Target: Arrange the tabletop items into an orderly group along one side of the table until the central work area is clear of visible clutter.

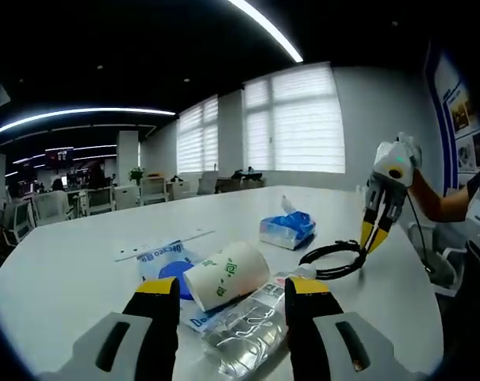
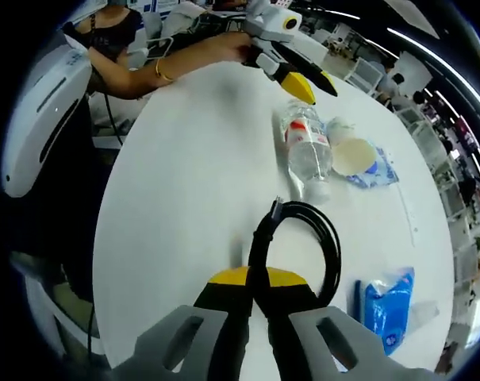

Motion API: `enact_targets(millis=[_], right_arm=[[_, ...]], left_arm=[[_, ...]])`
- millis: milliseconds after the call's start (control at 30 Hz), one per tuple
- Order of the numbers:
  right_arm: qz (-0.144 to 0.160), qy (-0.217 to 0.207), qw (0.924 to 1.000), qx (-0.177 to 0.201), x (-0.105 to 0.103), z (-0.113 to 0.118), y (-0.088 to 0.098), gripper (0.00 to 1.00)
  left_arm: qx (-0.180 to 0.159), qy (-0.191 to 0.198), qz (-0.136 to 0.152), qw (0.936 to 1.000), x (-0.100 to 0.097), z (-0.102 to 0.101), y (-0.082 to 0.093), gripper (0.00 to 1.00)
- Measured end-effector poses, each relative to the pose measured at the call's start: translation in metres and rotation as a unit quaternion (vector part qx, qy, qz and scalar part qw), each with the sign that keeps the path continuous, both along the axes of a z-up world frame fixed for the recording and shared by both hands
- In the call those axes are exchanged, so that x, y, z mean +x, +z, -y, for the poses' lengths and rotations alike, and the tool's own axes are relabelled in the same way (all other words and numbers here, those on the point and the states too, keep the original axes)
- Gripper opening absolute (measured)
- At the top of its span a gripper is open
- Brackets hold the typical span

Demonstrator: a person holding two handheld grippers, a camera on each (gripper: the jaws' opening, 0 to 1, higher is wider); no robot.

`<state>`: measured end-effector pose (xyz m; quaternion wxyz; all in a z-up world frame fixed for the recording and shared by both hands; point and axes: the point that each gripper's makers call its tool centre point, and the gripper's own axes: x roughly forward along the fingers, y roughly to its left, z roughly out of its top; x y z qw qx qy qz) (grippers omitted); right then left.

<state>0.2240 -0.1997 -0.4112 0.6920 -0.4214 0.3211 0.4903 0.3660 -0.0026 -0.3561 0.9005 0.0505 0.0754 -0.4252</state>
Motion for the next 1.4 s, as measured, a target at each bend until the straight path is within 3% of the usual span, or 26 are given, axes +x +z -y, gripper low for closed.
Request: enact_targets(millis=[633,700,833,933,1067,1233,1400], right_arm=[[-0.020,0.017,0.9996,-0.010,-0.004,-0.004,-0.013,0.03],[-0.025,0.026,0.9993,-0.011,-0.006,-0.004,-0.015,0.00],[-0.040,0.028,0.9987,0.014,-0.010,-0.011,-0.012,0.00],[-0.038,0.032,0.9988,0.002,-0.010,-0.009,-0.016,0.00],[-0.042,0.033,0.9985,-0.005,-0.012,-0.007,-0.018,0.03],[-0.042,0.035,0.9985,0.001,-0.011,-0.008,-0.018,0.15],[-0.030,0.030,0.9991,0.007,-0.006,-0.009,-0.012,0.15]], left_arm=[[0.001,0.000,-0.001,1.0000,-0.001,0.000,-0.002,0.53],[0.004,-0.001,-0.001,1.0000,-0.002,0.000,-0.002,0.53],[0.005,-0.004,-0.001,1.0000,-0.003,0.002,-0.003,0.53],[0.005,-0.003,-0.001,1.0000,-0.002,0.001,-0.002,0.53],[0.004,-0.002,-0.001,1.0000,-0.002,0.000,-0.002,0.53],[0.005,-0.002,-0.003,1.0000,-0.001,-0.001,-0.003,0.53],[0.005,-0.002,-0.003,1.0000,-0.001,-0.001,-0.003,0.53]])
